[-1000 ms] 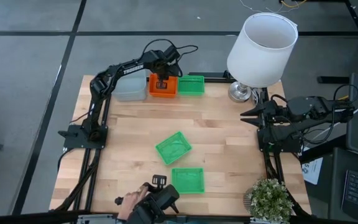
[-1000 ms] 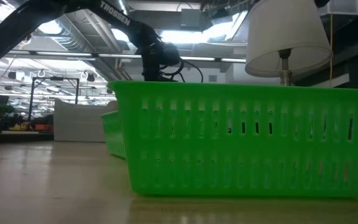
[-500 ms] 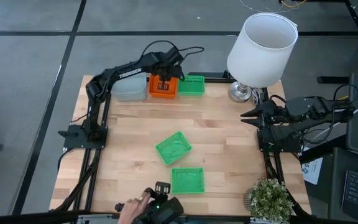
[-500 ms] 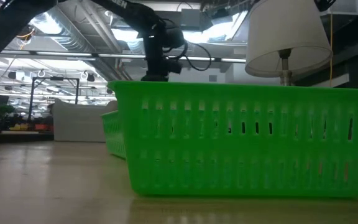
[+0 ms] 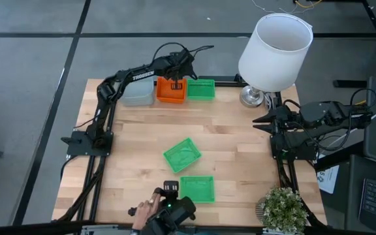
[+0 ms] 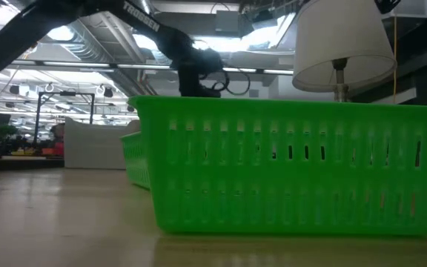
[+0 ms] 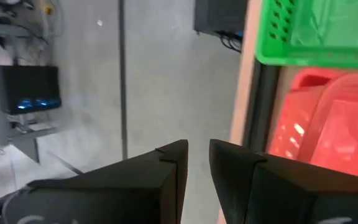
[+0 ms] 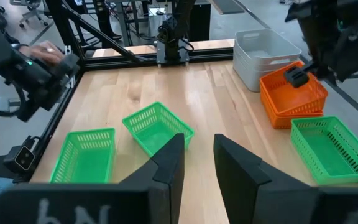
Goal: Stack baskets by color
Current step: Stack the bottom orange bin on the top orange bin
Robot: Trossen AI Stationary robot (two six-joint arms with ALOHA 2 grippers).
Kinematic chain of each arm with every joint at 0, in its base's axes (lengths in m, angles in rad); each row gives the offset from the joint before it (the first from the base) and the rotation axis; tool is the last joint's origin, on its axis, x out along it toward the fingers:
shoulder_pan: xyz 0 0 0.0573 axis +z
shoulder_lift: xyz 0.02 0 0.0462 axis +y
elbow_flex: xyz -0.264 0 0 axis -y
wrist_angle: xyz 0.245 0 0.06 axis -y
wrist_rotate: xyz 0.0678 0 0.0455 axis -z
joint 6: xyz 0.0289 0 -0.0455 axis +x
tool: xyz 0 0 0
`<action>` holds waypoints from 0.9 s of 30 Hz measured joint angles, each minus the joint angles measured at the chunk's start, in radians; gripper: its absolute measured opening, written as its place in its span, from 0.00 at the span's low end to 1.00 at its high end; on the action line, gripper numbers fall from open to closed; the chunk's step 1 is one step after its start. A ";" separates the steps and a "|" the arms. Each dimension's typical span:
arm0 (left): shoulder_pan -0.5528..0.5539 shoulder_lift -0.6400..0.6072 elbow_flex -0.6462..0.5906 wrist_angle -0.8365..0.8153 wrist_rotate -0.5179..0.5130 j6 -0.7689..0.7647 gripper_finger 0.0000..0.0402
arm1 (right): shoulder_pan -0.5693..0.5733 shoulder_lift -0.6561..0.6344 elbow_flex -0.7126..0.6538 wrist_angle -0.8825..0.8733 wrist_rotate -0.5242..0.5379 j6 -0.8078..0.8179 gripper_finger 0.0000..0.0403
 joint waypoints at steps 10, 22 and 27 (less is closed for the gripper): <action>0.010 0.076 0.000 0.062 -0.025 -0.001 0.14 | 0.000 0.000 0.000 -0.007 0.000 -0.002 0.22; -0.006 0.037 0.000 0.048 -0.163 0.016 0.14 | 0.000 0.000 0.000 -0.014 0.000 0.000 0.22; -0.090 -0.060 0.001 -0.207 -0.146 -0.140 0.15 | 0.000 0.000 0.000 -0.015 0.000 0.001 0.22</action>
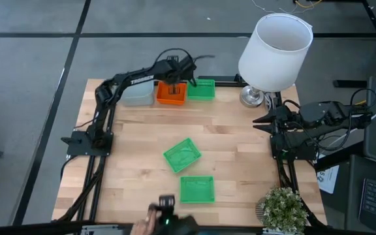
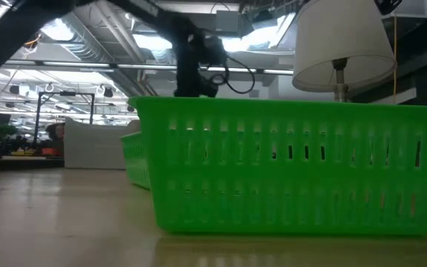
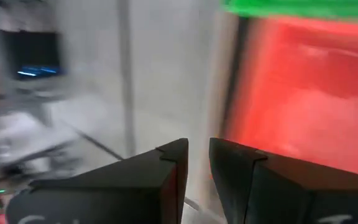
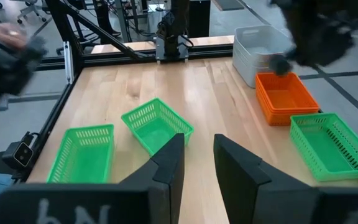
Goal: Stack baskets by color
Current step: Stack the bottom orange bin on the top orange bin
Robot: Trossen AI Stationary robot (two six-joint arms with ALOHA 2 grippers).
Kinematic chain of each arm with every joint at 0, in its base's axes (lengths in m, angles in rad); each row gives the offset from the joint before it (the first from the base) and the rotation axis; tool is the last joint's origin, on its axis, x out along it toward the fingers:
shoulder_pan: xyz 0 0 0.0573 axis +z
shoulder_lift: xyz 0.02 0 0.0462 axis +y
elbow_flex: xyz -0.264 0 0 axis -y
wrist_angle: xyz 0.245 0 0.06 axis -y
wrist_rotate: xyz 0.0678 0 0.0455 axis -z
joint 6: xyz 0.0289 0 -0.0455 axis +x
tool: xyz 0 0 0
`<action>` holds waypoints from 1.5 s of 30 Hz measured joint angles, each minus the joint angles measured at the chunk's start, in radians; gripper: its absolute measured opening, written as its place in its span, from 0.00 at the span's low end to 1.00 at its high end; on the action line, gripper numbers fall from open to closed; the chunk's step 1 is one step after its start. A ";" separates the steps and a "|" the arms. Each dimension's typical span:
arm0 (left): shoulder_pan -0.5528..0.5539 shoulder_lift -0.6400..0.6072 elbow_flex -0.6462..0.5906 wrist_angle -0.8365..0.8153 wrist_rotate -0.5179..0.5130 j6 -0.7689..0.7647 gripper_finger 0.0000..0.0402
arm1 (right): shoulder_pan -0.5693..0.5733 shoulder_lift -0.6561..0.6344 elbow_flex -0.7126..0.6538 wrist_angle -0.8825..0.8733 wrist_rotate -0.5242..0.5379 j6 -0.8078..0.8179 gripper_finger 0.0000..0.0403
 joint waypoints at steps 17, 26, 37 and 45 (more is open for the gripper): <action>-0.067 -0.046 -0.163 -0.199 0.620 -0.219 0.12 | 0.000 0.000 -0.050 0.030 0.000 0.068 0.22; -0.008 -0.046 -0.258 -0.007 0.578 -0.170 0.12 | 0.000 0.000 -0.051 0.034 0.000 0.050 0.22; 0.035 -0.046 -0.258 0.019 0.521 -0.149 0.12 | 0.000 0.000 -0.051 0.033 0.000 0.050 0.22; 0.020 -0.046 -0.255 0.053 0.510 -0.148 0.12 | 0.000 0.000 -0.051 0.032 0.000 0.050 0.22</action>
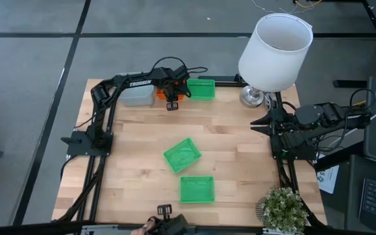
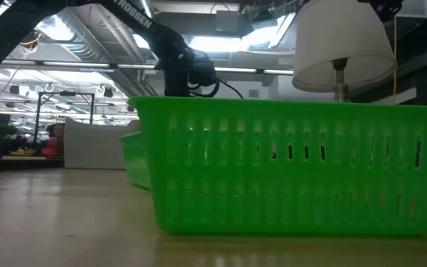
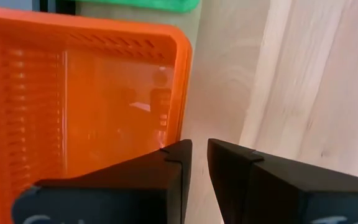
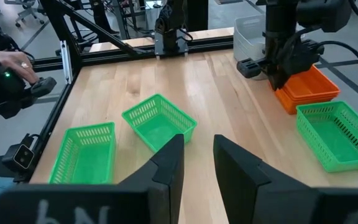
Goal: Stack baskets by color
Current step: Stack the bottom orange bin on the top orange bin, then stack the middle green bin on the top green bin
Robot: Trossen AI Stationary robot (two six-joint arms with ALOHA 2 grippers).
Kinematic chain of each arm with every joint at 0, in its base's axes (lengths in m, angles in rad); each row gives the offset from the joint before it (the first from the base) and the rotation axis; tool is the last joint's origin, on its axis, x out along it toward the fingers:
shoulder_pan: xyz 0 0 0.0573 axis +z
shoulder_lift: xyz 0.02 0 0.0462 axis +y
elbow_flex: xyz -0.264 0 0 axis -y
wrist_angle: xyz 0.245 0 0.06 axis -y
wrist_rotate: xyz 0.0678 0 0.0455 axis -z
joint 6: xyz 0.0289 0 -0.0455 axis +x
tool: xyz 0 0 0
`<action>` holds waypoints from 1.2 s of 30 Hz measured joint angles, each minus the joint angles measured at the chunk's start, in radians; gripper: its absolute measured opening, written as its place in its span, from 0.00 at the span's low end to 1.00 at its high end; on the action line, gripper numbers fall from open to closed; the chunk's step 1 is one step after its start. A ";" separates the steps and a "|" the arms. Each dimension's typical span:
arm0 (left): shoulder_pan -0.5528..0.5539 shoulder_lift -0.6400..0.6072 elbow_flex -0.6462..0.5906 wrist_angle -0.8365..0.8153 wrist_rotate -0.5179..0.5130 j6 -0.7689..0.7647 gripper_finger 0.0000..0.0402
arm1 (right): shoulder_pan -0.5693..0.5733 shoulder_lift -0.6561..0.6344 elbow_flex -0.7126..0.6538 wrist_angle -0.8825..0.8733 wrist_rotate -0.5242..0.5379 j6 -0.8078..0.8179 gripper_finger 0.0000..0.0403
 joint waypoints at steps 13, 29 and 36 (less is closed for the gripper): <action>-0.107 -0.055 0.000 -0.102 -0.091 -0.087 0.12 | 0.000 0.000 0.000 -0.002 0.000 0.026 0.22; -0.415 -0.298 0.001 -0.723 -0.042 -0.718 0.12 | 0.000 0.046 0.000 0.058 0.000 0.028 0.22; -0.588 -0.459 -0.093 -0.752 -0.049 -0.795 0.12 | 0.000 0.130 0.000 0.078 0.000 0.027 0.22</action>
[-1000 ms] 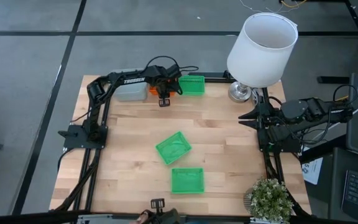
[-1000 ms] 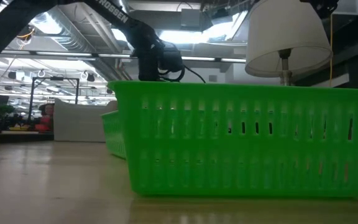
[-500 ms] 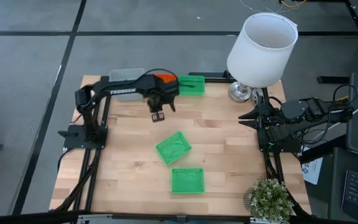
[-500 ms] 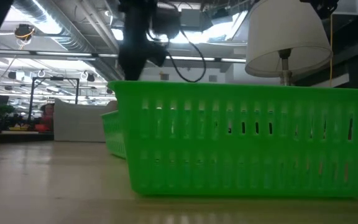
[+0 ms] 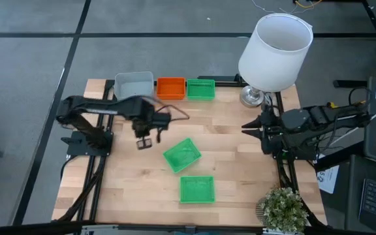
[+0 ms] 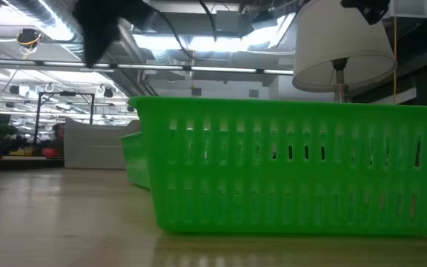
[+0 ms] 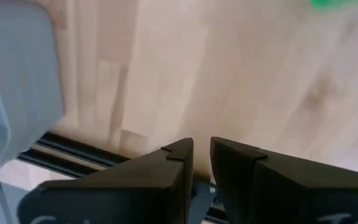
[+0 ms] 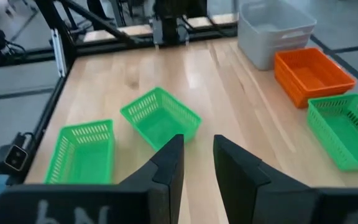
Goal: Stack baskets by color
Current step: Stack the middle green bin on the top green bin
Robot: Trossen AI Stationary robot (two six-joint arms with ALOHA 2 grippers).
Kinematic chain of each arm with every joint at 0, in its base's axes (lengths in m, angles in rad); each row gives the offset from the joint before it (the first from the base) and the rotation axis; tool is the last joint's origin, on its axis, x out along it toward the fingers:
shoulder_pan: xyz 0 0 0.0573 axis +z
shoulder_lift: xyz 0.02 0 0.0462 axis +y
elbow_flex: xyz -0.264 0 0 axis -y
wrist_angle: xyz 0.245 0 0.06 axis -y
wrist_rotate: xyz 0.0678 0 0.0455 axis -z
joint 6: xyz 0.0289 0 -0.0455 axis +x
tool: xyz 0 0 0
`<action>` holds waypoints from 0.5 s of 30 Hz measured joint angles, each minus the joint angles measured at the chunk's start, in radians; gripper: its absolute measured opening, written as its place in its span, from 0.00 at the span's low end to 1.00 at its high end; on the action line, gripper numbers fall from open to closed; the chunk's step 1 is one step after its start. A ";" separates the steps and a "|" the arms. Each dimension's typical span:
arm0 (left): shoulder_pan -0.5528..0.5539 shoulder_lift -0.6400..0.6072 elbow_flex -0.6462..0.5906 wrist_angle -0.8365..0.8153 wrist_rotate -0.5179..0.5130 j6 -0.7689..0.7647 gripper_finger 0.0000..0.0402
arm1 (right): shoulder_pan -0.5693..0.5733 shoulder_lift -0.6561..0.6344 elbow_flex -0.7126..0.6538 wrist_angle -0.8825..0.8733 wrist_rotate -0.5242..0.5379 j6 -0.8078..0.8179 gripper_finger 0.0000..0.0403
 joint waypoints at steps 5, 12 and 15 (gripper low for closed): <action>-0.092 -0.210 -0.228 0.168 -0.004 -0.002 0.12 | 0.000 0.058 0.000 0.005 0.000 -0.001 0.22; -0.106 -0.544 -0.662 0.730 -0.030 -0.005 0.12 | 0.000 0.110 0.000 0.047 0.000 -0.006 0.22; -0.106 -0.657 -0.831 0.981 -0.036 0.120 0.12 | 0.000 0.122 0.000 0.058 0.000 -0.017 0.22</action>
